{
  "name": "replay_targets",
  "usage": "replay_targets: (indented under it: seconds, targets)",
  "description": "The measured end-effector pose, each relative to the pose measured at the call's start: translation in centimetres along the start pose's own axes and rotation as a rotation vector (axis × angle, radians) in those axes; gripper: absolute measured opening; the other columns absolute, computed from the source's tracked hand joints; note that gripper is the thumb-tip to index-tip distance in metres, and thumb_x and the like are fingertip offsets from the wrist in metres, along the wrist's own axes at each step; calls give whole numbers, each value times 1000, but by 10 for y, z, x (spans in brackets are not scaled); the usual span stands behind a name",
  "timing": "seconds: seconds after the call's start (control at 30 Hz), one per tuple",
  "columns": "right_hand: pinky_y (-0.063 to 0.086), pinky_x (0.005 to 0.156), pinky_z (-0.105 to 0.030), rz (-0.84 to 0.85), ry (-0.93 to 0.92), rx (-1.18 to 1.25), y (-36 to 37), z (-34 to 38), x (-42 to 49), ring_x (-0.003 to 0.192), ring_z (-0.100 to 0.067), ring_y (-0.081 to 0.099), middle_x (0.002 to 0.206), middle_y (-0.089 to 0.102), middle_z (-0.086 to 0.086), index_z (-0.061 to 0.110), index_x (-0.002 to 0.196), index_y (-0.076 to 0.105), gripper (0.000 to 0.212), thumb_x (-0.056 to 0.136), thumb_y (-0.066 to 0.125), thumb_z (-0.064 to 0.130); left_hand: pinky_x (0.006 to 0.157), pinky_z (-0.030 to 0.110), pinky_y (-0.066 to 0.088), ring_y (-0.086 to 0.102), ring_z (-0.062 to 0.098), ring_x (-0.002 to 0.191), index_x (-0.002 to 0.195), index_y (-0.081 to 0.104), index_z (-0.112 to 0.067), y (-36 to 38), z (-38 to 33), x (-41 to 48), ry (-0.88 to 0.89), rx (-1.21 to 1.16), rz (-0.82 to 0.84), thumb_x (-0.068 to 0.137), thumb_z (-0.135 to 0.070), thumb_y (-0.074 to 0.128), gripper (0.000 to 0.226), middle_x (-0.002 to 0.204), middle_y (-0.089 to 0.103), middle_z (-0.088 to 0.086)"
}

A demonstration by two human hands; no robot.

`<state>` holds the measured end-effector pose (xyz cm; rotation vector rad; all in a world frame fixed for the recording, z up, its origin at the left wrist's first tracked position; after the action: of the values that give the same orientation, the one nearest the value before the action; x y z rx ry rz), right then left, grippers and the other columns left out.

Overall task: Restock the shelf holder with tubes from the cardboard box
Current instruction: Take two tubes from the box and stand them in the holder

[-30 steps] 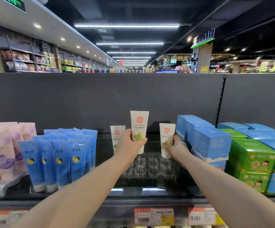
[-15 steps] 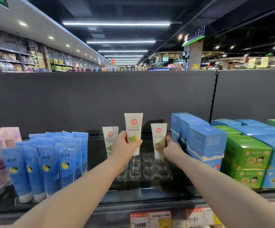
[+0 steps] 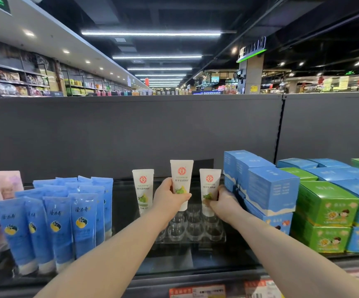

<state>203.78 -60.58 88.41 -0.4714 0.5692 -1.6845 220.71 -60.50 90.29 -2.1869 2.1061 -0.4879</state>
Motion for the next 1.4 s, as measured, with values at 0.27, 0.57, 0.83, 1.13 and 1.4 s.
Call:
replay_targets:
  seconds: [0.27,0.57,0.83,1.13,1.4]
  targets:
    - [44,88,-31,23,39,58,1,1,0,119,-24,51,129,52,-9,12,124,45,38,90,62,17,87,32,47,55,18,106,116,49,-15,19,7,16,-33,139,24,79,-11,71,43,122,58,4]
    - [36,109,-38,-204,-253,266,-31,42,-9,136,-15,34,142,37,7,28,146,21,73,87,61,12,84,30,46,54,21,111,119,50,-13,30,6,24,-49,185,68,82,-8,68,42,116,57,0]
    - [43,93,-34,-2,-501,-563,-24,112,0,120,-20,50,135,54,1,25,133,50,40,93,50,20,93,31,44,55,22,101,104,44,-18,30,13,23,-38,230,157,81,-5,67,34,105,57,0]
    - [43,70,-26,119,-539,-672,-20,122,2,98,-18,56,115,60,0,21,114,57,30,92,47,5,90,28,46,58,17,105,114,49,-19,33,16,23,-8,314,195,79,-15,71,42,104,58,-7]
    - [48,73,-25,161,-535,-693,-18,120,7,94,-15,57,114,61,1,18,114,61,27,89,56,10,97,39,48,60,14,101,101,49,-32,32,23,24,-25,447,244,76,-25,73,35,103,63,-12]
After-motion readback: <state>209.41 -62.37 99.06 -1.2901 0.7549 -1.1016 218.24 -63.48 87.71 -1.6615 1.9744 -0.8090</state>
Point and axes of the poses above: each hand's wrist, its own x-axis towards the middle knuckle, its own y-axis out of the palm, z = x × y, the point moved 8 cm from there along x, towards the middle knuckle
